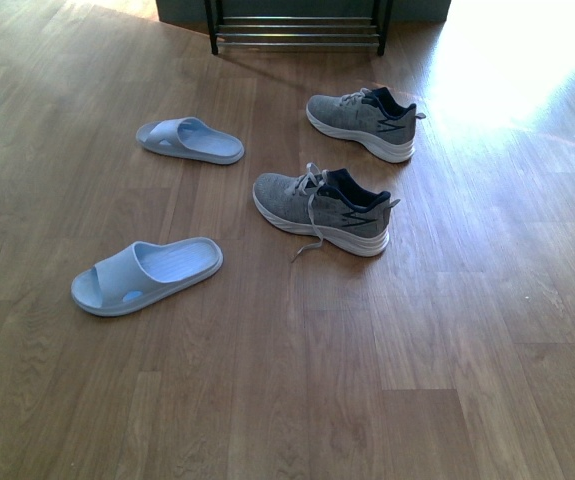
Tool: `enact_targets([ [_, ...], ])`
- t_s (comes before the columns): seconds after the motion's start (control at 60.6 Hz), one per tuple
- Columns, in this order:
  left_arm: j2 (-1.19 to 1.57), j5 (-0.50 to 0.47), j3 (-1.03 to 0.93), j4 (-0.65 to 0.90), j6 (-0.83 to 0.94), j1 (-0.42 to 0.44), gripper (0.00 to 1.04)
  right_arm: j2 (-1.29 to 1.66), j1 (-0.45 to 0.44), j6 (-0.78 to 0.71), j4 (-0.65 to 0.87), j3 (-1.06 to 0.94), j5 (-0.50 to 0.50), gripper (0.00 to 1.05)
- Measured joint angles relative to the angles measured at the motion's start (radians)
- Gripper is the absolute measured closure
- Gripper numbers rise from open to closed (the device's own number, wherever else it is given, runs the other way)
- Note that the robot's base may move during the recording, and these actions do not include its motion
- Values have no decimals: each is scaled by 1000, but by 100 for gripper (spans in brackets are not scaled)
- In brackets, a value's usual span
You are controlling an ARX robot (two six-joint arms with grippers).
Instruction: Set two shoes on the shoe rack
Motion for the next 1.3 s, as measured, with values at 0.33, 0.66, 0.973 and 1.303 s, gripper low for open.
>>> enact_targets([
  [0.33,0,0,0,0,0,0,9,0,0,0,0,0,0,9],
  [0.66,0,0,0,0,0,0,9,0,0,0,0,0,0,9],
  [0.973,0,0,0,0,0,0,9,0,0,0,0,0,0,9],
  [1.303,0,0,0,0,0,0,9,0,0,0,0,0,0,9],
])
